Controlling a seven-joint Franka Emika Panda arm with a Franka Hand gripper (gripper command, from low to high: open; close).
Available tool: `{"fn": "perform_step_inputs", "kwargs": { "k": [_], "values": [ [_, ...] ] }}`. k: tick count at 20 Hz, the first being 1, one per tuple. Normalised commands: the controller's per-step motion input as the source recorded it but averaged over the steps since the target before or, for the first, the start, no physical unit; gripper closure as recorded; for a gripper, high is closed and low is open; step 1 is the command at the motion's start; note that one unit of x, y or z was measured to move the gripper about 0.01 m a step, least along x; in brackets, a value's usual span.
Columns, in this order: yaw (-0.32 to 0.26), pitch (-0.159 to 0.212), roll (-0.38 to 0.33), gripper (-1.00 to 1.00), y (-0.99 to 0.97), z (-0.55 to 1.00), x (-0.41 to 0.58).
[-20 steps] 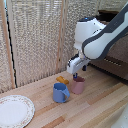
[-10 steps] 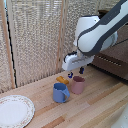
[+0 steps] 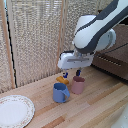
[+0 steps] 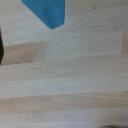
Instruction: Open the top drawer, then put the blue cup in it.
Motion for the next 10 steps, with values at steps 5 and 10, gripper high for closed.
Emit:
{"fn": "perform_step_inputs", "kwargs": {
  "k": [5,10],
  "values": [
    [-0.066,0.012,0.025,-1.0,0.1,-0.19,0.326],
    [-0.032,0.011,-0.006,-1.0,0.0,-0.16,0.275]
  ]
}}
